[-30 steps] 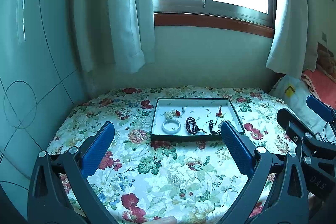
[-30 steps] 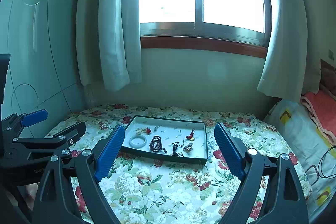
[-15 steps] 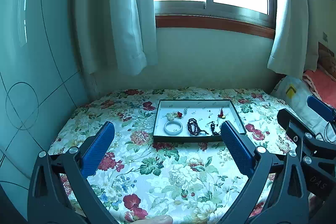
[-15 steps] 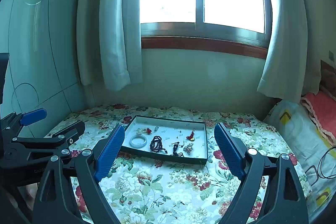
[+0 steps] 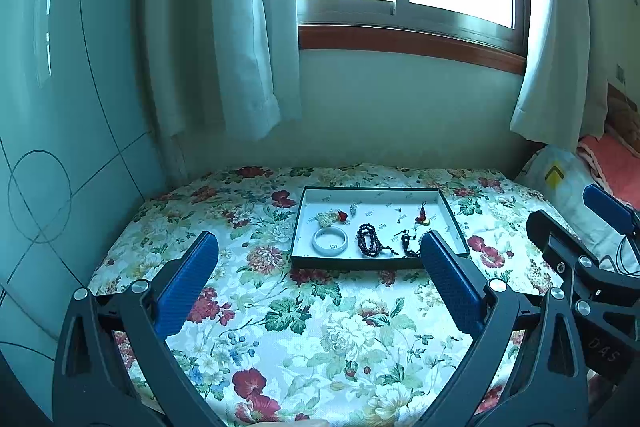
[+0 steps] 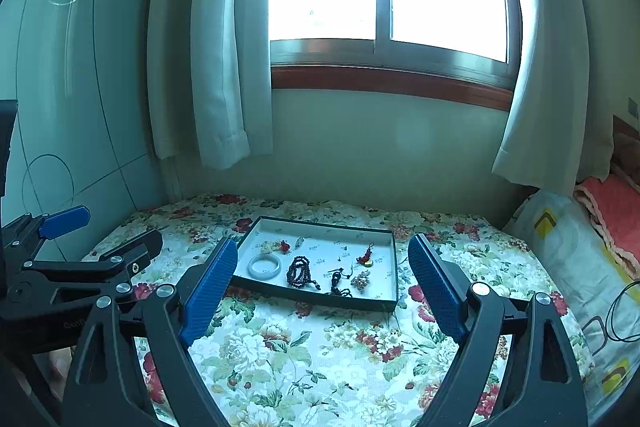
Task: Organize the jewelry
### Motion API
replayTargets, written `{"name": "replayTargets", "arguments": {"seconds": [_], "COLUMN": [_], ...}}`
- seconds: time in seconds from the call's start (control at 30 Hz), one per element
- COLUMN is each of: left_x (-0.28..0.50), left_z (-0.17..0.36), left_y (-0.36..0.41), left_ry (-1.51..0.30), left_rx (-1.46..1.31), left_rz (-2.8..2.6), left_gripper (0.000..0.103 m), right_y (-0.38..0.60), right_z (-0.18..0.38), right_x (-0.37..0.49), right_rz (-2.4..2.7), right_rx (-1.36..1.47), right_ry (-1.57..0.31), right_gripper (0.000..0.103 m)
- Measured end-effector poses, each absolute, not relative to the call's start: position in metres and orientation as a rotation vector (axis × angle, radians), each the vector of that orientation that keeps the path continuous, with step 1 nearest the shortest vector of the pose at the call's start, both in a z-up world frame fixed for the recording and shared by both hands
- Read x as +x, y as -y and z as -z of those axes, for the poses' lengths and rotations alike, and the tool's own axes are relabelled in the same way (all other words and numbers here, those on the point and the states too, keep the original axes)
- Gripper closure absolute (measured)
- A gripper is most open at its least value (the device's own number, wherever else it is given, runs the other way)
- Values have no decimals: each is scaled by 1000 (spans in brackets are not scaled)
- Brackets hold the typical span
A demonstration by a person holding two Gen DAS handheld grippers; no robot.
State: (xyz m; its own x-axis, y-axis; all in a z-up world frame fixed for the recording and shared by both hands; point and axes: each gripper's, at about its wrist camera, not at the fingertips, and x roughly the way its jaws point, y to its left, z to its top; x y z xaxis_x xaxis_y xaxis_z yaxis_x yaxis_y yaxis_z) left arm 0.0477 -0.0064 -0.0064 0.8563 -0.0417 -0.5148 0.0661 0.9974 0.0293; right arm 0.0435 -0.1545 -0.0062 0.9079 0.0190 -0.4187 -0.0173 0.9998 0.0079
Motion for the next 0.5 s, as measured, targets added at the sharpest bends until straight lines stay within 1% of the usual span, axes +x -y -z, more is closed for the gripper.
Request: {"name": "replayTargets", "arguments": {"seconds": [0.2, 0.5], "left_x": [49, 85], "left_z": [6, 36], "left_y": [7, -6], "left_ry": [-507, -604], "left_rx": [56, 36], "left_rz": [44, 28], "left_gripper": [2, 2], "right_y": [152, 173], "right_z": [10, 31], "right_x": [45, 66], "right_rz": [-25, 16], "right_rx": [-10, 13], "right_ry": [-435, -475], "right_gripper": [17, 17]}}
